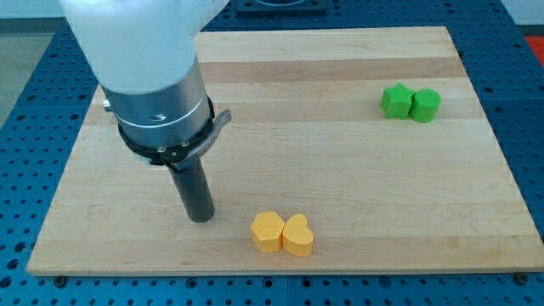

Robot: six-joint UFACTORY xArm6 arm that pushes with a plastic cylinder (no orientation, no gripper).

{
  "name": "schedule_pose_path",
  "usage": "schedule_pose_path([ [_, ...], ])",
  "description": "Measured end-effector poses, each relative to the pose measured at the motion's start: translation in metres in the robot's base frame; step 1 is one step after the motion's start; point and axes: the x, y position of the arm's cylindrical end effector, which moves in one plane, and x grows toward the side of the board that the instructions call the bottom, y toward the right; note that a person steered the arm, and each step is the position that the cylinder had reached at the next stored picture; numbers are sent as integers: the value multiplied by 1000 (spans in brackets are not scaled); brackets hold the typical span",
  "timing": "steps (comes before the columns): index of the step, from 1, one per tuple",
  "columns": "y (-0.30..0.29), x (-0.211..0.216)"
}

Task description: Separate the green circle from the green star

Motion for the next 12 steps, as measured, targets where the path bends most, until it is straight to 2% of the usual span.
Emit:
schedule_pose_path([
  [2,0,-11],
  [4,16,-84],
  [5,73,-89],
  [6,161,-71],
  [7,182,-64],
  [9,297,-62],
  [10,298,-62],
  [11,298,-87],
  [12,298,-135],
])
